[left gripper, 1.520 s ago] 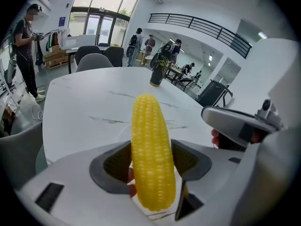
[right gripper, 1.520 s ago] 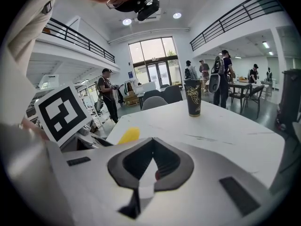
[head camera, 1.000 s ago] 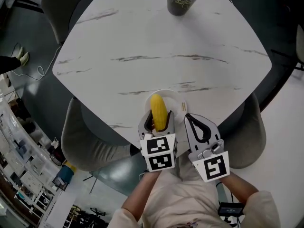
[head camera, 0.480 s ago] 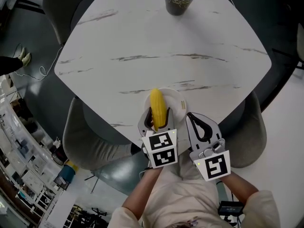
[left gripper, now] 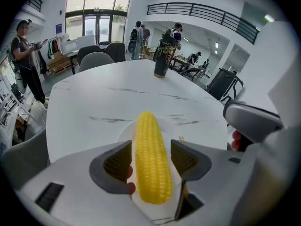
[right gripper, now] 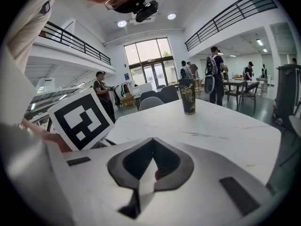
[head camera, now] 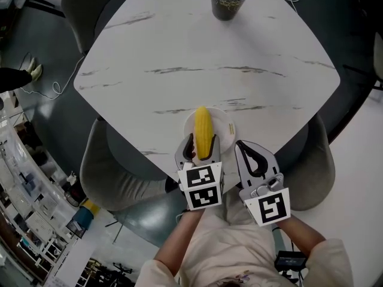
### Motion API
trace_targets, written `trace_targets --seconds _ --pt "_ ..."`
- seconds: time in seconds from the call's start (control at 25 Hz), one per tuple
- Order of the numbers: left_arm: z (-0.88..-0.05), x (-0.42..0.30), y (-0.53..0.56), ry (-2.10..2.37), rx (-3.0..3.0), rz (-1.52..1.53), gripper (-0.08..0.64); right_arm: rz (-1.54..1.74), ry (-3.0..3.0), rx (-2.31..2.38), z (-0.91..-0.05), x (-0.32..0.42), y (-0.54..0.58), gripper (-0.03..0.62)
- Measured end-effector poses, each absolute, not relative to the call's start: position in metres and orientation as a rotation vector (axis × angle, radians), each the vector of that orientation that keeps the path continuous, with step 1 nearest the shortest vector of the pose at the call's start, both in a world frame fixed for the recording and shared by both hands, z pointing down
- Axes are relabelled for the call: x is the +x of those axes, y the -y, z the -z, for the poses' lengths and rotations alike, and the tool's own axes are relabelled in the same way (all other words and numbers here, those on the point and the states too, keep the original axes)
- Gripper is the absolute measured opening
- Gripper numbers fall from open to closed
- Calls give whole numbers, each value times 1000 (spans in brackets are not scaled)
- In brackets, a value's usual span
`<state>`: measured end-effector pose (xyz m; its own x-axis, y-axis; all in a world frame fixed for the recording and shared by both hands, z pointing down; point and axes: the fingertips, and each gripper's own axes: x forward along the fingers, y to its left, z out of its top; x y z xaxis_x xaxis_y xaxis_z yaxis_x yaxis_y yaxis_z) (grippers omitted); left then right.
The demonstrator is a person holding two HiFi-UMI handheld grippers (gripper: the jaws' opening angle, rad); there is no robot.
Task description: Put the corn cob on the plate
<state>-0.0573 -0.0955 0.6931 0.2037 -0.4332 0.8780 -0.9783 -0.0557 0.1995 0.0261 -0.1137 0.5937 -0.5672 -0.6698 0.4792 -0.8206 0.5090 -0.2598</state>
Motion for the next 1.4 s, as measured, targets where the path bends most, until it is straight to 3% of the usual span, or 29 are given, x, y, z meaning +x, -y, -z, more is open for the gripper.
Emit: trace_targets --seconds 1.32,1.36,1.4 --pt "-526 -54 63 1377 1891 -438 253 -366 2541 1283 -463 26 91 5" --pt "-518 -54 61 1388 1911 -437 242 -358 2541 1291 -459 28 88 5" --pt "-509 -55 59 1403 1931 -442 188 -351 2543 1297 -454 29 83 3"
